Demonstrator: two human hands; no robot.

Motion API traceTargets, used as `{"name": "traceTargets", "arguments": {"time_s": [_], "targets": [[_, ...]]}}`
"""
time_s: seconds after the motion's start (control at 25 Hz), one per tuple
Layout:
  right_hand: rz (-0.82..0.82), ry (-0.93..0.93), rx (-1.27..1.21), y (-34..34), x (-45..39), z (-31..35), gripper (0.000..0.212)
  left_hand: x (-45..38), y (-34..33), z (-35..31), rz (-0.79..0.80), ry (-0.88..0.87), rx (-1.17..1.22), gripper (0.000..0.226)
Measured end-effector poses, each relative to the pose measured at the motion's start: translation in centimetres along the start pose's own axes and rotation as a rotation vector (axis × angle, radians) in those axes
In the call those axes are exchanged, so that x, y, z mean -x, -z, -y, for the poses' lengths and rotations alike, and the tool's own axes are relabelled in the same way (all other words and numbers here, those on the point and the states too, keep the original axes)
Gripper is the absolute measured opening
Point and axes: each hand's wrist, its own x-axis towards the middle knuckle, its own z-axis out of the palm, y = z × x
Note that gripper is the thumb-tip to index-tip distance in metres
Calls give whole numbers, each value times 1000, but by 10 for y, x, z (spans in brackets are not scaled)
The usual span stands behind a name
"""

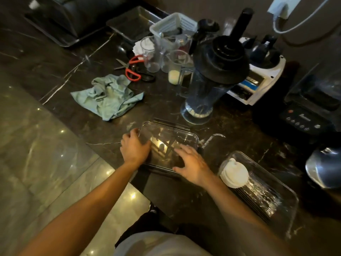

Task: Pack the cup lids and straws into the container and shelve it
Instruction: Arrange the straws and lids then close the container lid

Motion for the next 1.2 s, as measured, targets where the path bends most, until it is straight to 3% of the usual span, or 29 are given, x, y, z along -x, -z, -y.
{"name": "traceTargets", "arguments": {"time_s": [0.16,0.36,0.52,0.68,0.72,0.88,1.04,1.12,1.2], "targets": [[73,-23,136,-24,-9,3,94,-23,5,32,34,90,95,71],[99,-42,212,-38,-7,5,109,-45,5,45,65,143,113,36],[74,-28,196,-41,-3,4,109,-51,15,39,97,179,114,31],[-3,32,156,-39,4,3,112,-32,36,7,220,344,787,35],[-24,47,156,-39,6,3,113,-27,42,-5,233,338,866,35],[-179,69,47,-29,16,-2,109,-12,66,-50,232,217,908,31],[-454,134,-49,-9,37,-17,98,-1,84,-76,293,161,1021,29],[-607,146,-96,1,52,-29,84,6,91,-87,328,129,1072,29],[-775,118,-172,15,71,-46,58,15,95,-98,400,120,1099,28]]}}
